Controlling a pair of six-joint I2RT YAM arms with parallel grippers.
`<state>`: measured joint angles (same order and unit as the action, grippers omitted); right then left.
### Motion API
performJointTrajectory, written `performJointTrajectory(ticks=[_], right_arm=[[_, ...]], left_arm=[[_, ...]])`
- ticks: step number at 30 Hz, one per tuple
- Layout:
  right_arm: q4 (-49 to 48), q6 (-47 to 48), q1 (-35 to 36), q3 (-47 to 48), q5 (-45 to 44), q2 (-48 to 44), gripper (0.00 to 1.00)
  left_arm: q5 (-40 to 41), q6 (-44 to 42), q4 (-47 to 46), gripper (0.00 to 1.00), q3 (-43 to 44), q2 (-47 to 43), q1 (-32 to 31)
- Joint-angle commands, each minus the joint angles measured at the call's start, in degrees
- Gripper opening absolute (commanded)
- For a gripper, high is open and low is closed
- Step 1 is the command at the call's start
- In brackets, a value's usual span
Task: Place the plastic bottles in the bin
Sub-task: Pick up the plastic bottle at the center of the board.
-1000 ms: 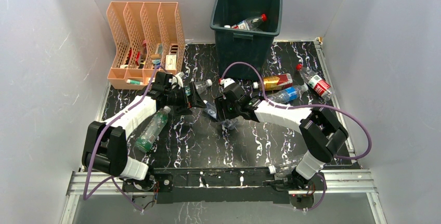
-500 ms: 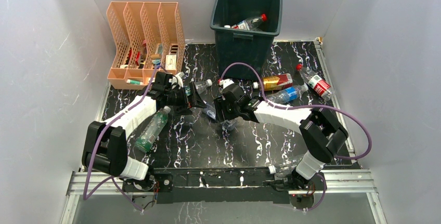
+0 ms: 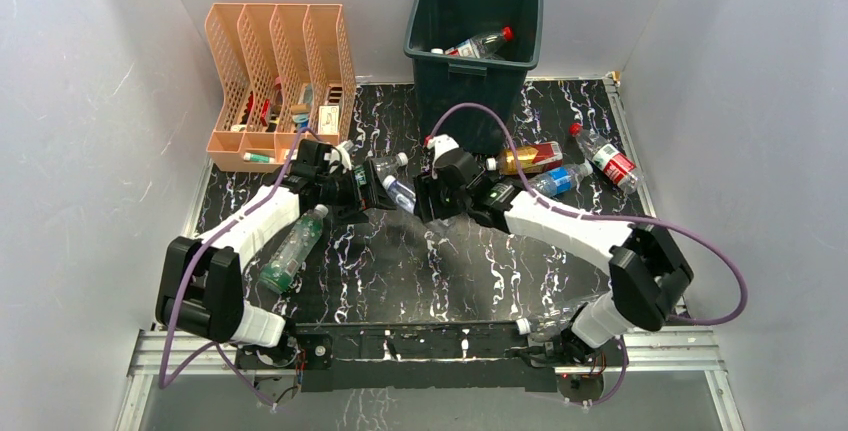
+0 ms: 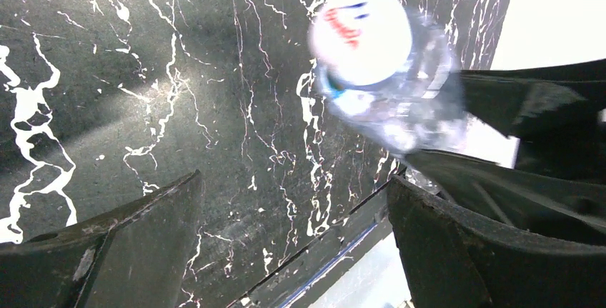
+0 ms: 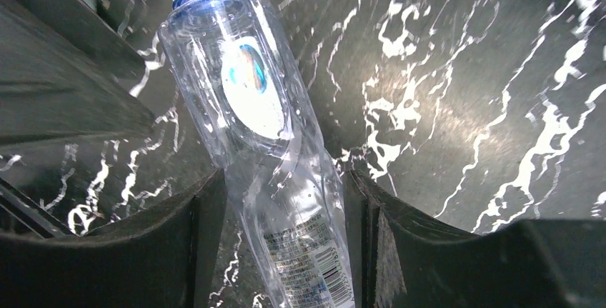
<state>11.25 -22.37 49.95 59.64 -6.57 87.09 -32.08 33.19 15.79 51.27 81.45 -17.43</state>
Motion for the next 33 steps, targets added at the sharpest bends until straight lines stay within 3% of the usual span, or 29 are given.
performJointTrajectory(ticks=[1, 8, 21, 33], right_arm=[[0.92, 2.01, 0.32, 7.24, -3.80, -5.12, 0.39], [4.41, 6.57, 0.06, 18.50, -8.65, -4.46, 0.40], [2.54, 11.19, -3.07, 36.36, -7.78, -0.35, 0.40], [0.03, 10.91, -15.38, 52.98, 1.25, 7.23, 0.39]], left_arm=[[0.30, -0.29, 2.41, 0.98, 0.75, -2.79, -0.37], [0.74, 0.03, 4.04, 0.98, 1.31, -6.22, -0.36], [0.79, 0.29, 4.17, 0.98, 0.93, -7.03, -0.33], [0.81, -0.13, 4.60, 0.98, 1.93, -6.04, -0.55]])
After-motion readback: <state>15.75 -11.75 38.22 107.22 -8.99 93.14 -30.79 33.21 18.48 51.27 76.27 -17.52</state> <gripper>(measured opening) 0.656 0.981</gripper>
